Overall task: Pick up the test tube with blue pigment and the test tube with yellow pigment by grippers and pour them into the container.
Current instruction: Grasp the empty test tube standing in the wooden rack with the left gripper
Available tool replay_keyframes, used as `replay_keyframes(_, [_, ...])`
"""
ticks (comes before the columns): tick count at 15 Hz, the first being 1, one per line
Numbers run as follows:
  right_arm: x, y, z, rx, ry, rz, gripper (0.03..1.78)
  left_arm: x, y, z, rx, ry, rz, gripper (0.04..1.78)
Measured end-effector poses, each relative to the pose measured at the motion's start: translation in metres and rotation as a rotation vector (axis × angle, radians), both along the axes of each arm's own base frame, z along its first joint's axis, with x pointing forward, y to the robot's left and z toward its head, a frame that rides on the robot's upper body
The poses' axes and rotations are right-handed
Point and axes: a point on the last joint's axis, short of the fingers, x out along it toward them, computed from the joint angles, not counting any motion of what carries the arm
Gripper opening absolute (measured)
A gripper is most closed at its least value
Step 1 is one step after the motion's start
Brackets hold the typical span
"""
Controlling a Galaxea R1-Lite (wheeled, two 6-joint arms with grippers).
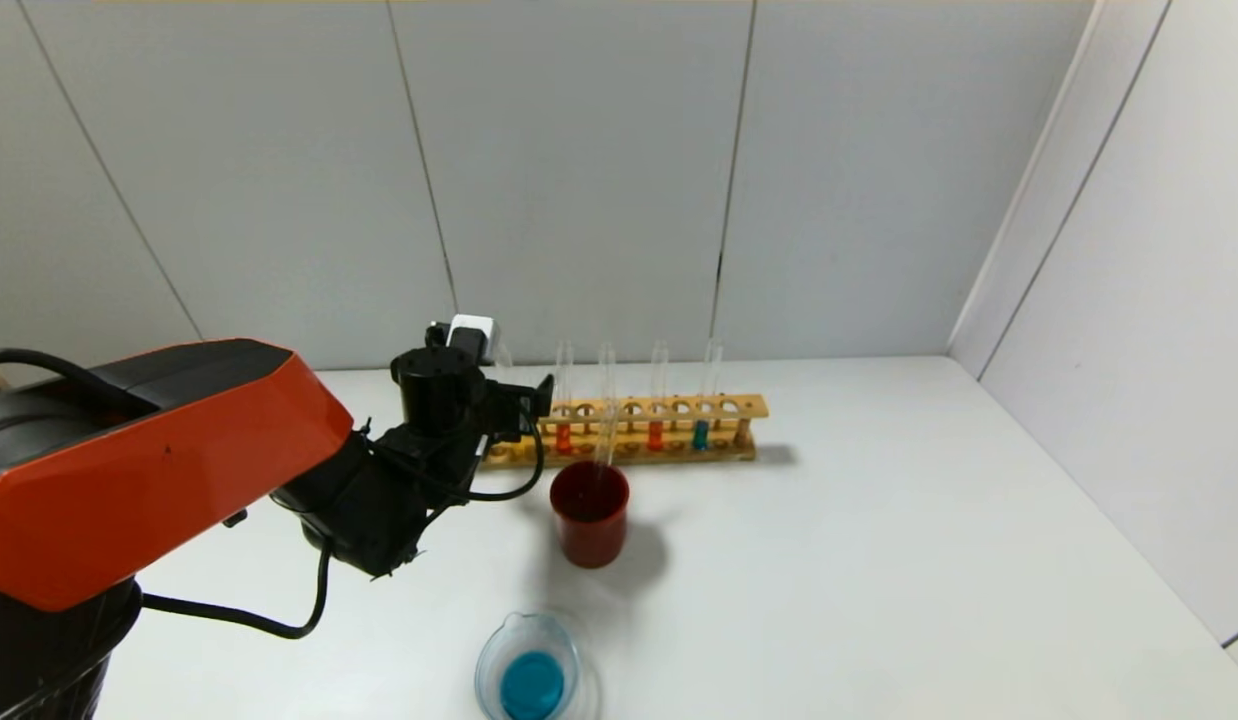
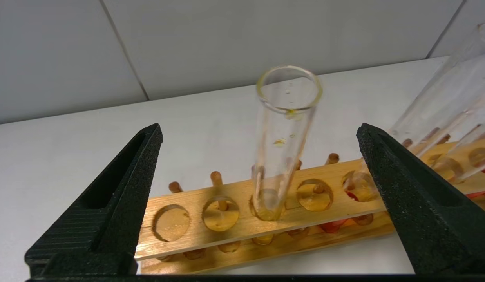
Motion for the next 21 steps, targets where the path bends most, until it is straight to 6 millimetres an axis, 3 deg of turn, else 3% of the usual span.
replay_keyframes(8, [0.0, 0.0, 0.0, 0.0, 0.0, 0.0, 1.75, 0.002, 0.0046, -0.0005, 0.004, 0.006, 0.014, 1.69])
replay_keyframes(11, [0.0, 0.0, 0.0, 0.0, 0.0, 0.0, 1.75, 0.0034, 0.0079, -0.0005, 0.005, 0.007, 0.023, 1.4])
replay_keyframes(17, [0.0, 0.0, 0.0, 0.0, 0.0, 0.0, 1.75, 0.0034, 0.0083, -0.0008, 0.004, 0.007, 0.021, 0.42])
replay_keyframes(21, [0.0, 0.0, 0.0, 0.0, 0.0, -0.001, 1.75, 0.0021, 0.0068, -0.0004, 0.005, 0.008, 0.016, 0.33])
